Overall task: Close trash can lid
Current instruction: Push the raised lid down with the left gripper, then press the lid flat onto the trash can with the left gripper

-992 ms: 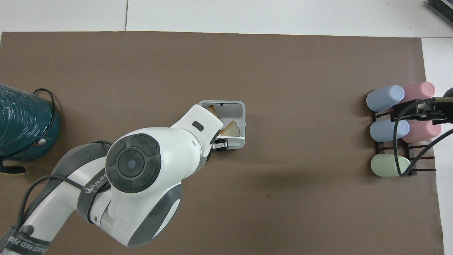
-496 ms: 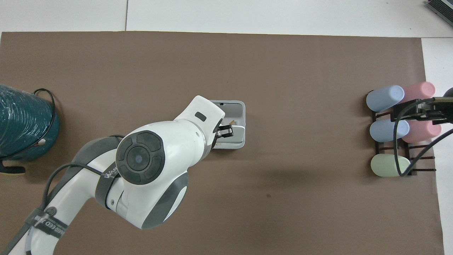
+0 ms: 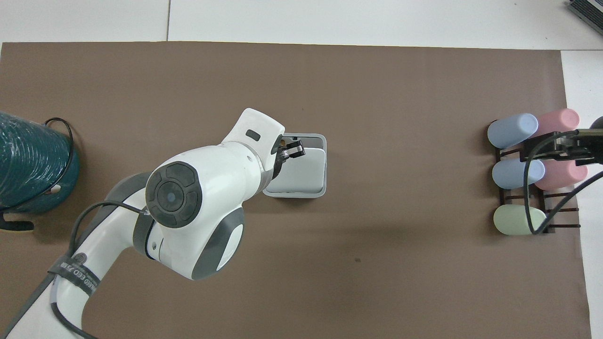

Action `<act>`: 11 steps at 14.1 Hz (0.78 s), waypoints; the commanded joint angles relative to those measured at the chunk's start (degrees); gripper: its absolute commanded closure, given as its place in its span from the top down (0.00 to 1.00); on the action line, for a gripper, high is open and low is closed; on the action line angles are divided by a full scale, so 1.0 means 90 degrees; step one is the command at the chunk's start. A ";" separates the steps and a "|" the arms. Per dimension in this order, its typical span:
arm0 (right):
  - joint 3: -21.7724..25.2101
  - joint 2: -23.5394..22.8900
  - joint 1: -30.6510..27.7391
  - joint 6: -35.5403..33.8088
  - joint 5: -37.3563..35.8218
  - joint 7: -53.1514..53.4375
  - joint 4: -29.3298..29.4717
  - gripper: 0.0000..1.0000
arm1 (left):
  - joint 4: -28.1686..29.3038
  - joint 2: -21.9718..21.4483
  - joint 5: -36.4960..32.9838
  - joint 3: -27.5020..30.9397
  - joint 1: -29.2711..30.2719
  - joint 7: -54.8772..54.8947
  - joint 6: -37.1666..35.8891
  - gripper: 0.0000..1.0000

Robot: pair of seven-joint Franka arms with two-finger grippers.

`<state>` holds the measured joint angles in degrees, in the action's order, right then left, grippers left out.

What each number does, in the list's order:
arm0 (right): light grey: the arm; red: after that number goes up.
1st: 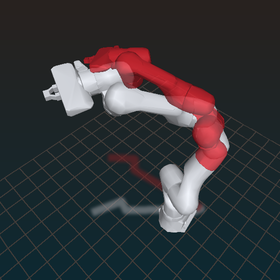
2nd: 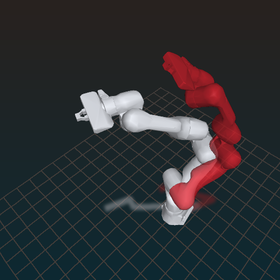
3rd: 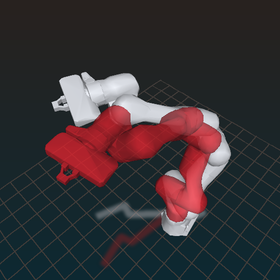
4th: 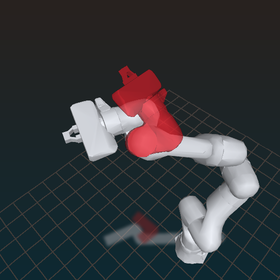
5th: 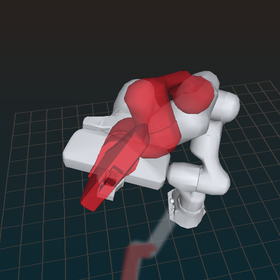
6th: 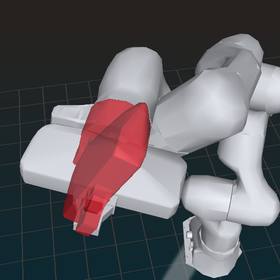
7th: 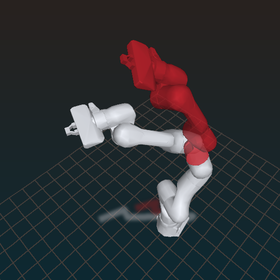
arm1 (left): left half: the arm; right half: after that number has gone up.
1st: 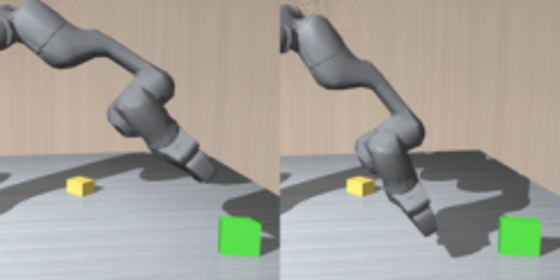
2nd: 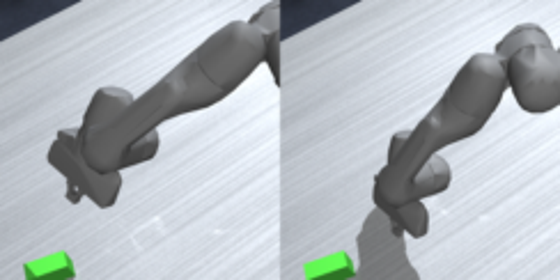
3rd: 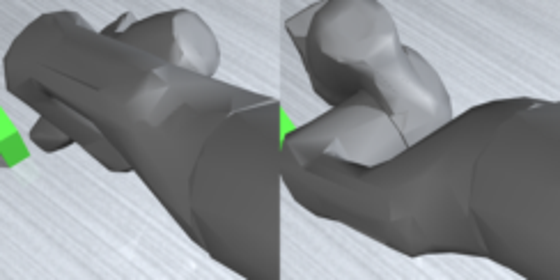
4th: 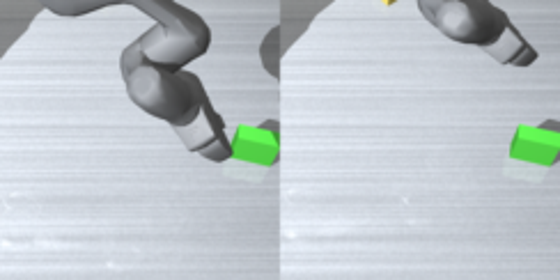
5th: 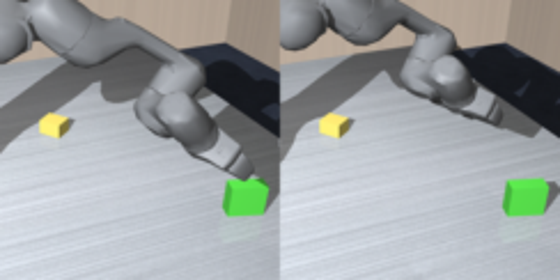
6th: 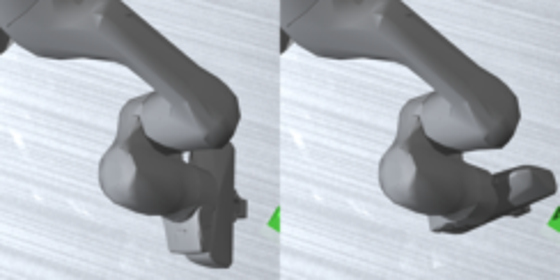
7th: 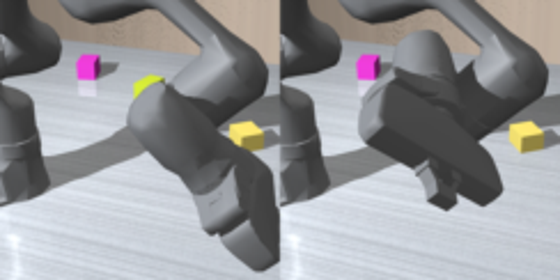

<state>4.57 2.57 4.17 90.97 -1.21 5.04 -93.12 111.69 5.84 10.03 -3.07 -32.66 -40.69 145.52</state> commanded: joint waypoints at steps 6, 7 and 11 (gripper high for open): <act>0.0000 0.0134 -0.0014 -0.0050 0.0046 -0.0140 -0.0122 1.00 | 0.0001 0.0307 0.0165 -0.0011 0.0104 0.0010 0.0482 0.00; 0.0000 0.0134 -0.0014 -0.0050 0.0046 -0.0140 -0.0122 1.00 | 0.0011 0.0366 0.0175 -0.0011 0.0084 0.0010 0.0482 0.00; 0.0000 0.0144 -0.0014 -0.0050 0.0046 -0.0140 -0.0122 1.00 | -0.0008 0.0942 0.0165 -0.0020 0.0016 0.0000 0.1125 0.00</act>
<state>4.57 2.57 4.17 90.97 -1.21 5.04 -93.12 111.75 11.88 10.33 -3.35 -31.97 -40.70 151.84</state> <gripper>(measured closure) 0.000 0.991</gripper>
